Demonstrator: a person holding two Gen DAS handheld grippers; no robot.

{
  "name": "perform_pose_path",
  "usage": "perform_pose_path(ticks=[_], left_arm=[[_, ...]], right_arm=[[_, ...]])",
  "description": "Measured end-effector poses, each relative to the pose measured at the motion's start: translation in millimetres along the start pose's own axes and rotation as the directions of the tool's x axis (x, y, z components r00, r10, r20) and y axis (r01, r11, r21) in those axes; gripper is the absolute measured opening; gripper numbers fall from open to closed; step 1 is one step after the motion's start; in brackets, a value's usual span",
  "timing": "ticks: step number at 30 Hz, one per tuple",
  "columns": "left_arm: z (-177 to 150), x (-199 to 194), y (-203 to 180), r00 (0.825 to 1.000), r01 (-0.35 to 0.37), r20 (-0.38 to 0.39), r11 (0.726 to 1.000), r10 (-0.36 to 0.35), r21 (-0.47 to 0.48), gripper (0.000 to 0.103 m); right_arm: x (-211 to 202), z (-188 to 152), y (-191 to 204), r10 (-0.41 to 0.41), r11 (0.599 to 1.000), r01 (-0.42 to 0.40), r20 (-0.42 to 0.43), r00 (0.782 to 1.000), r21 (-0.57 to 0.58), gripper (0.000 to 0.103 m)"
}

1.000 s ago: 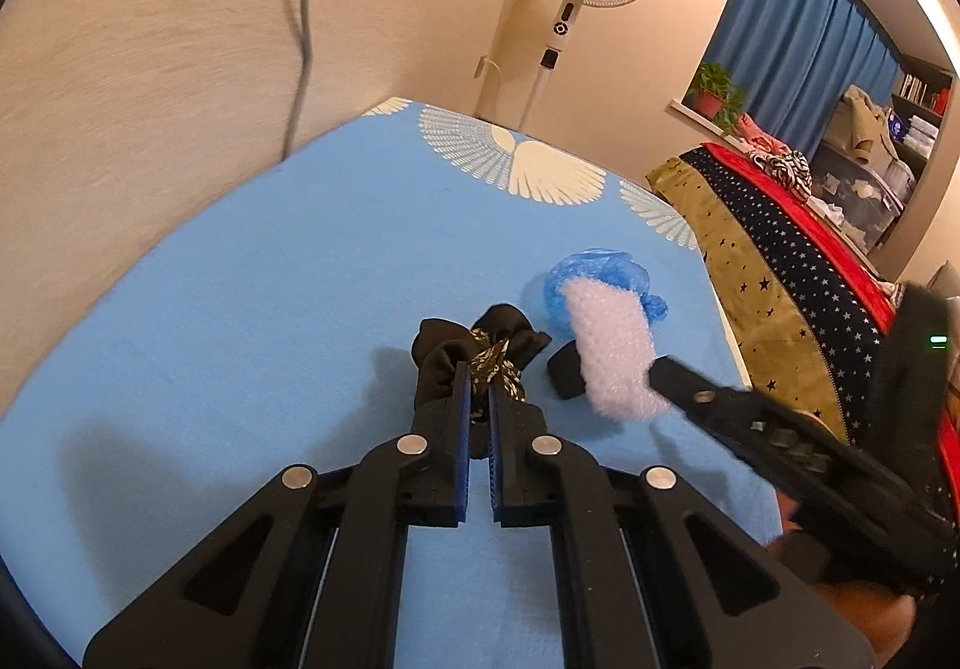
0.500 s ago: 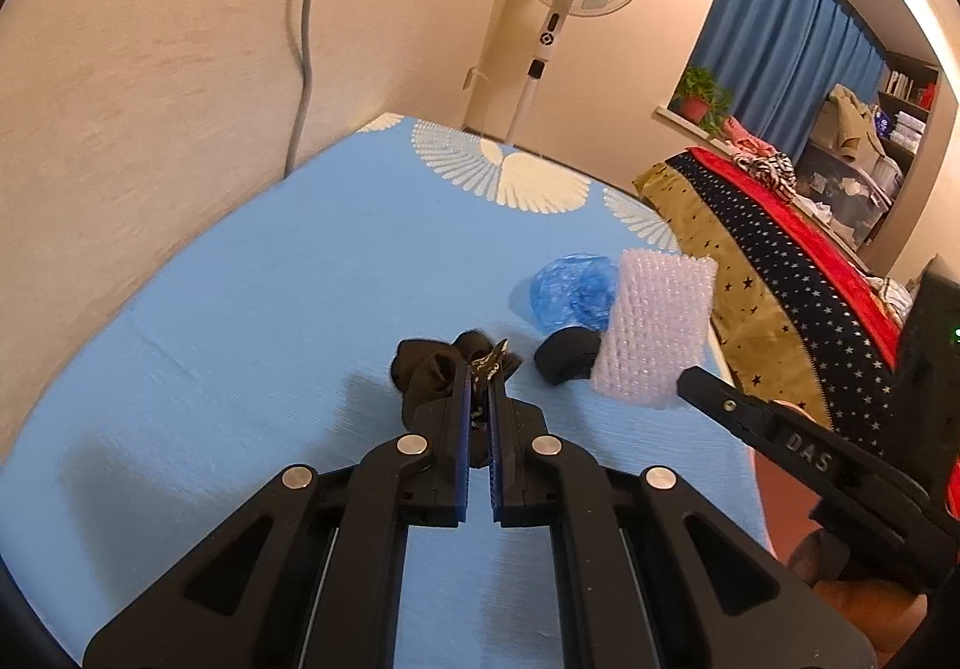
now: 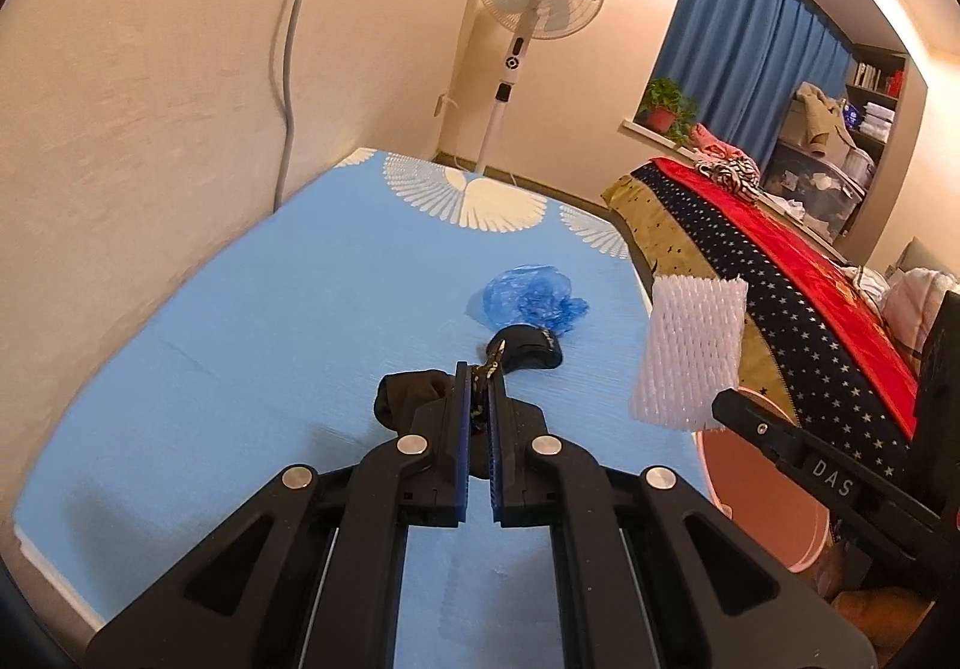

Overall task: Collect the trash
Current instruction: 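Carry the foam with the right gripper over the bin while the left carries the black cloth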

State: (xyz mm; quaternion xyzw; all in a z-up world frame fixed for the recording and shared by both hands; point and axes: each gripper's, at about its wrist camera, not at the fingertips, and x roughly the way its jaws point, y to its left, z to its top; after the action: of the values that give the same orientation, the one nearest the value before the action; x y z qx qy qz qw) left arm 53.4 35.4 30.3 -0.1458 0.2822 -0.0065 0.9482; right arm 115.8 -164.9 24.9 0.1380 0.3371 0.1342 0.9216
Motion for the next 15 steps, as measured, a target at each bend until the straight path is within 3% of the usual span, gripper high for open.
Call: perform_pose_path(ticks=[15], left_arm=[[-3, -29, -16, 0.999, 0.03, 0.03, 0.998, -0.031, 0.059, 0.005]], right_arm=[[-53, -9, -6, -0.046, 0.999, 0.045, 0.06, 0.997, 0.004, 0.008]])
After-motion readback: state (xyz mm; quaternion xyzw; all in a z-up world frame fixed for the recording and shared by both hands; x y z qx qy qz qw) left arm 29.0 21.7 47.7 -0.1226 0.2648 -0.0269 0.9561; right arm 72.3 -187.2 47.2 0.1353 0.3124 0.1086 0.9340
